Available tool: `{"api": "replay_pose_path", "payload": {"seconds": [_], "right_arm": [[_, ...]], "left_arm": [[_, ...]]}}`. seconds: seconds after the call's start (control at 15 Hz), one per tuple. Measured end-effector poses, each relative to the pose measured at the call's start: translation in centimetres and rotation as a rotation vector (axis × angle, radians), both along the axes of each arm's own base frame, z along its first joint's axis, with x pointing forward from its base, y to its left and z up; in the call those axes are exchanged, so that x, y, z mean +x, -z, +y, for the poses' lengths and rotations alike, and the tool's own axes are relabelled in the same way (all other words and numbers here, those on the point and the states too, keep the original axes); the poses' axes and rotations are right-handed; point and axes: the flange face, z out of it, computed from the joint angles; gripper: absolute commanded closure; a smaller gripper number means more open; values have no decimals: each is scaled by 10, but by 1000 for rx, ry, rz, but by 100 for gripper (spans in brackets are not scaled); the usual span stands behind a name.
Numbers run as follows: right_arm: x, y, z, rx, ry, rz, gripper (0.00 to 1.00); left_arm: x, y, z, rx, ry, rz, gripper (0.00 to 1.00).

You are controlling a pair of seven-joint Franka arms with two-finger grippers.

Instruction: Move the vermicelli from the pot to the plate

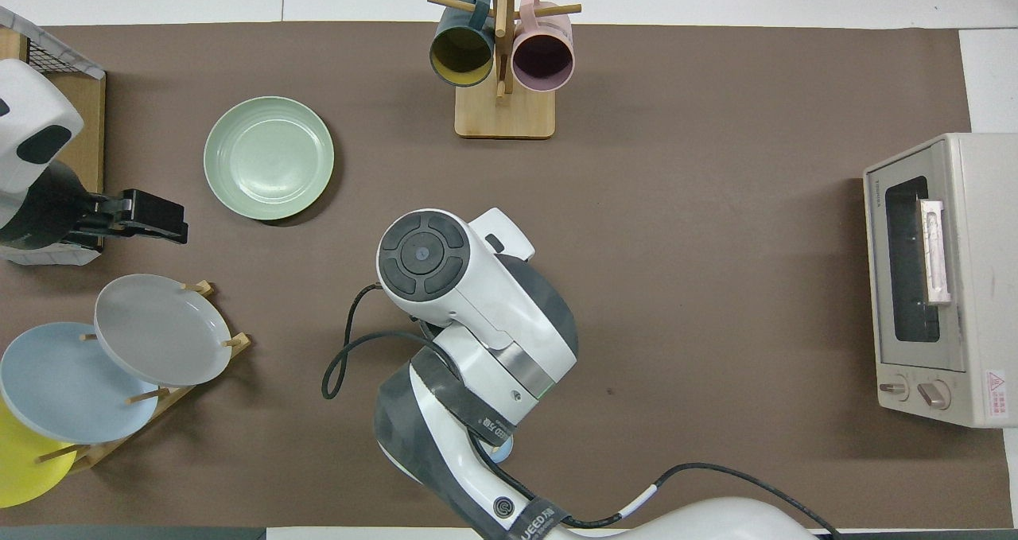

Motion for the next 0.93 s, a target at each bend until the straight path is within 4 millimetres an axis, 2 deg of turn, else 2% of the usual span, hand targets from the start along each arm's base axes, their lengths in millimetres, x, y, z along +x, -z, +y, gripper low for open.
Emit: {"api": "replay_pose_path", "payload": {"seconds": [0.13,0.27,0.67,0.8,0.93], "right_arm": [[-1,-1,-3,-3,0,-3,42],[-1,-2,-3,-4,-1,-4,44],[0,-3,-3,-3,-1,-6,44],[5,-12,-7,1,-16,-10,44],[19,-28,-23,-2,-34,-5,44]], "left_arm": [[0,0,0,0,0,0,0],[0,0,0,0,0,0,0],[0,0,0,0,0,0,0],[0,0,0,0,1,-1,0],[0,0,-1,0,2,-1,0]]}}
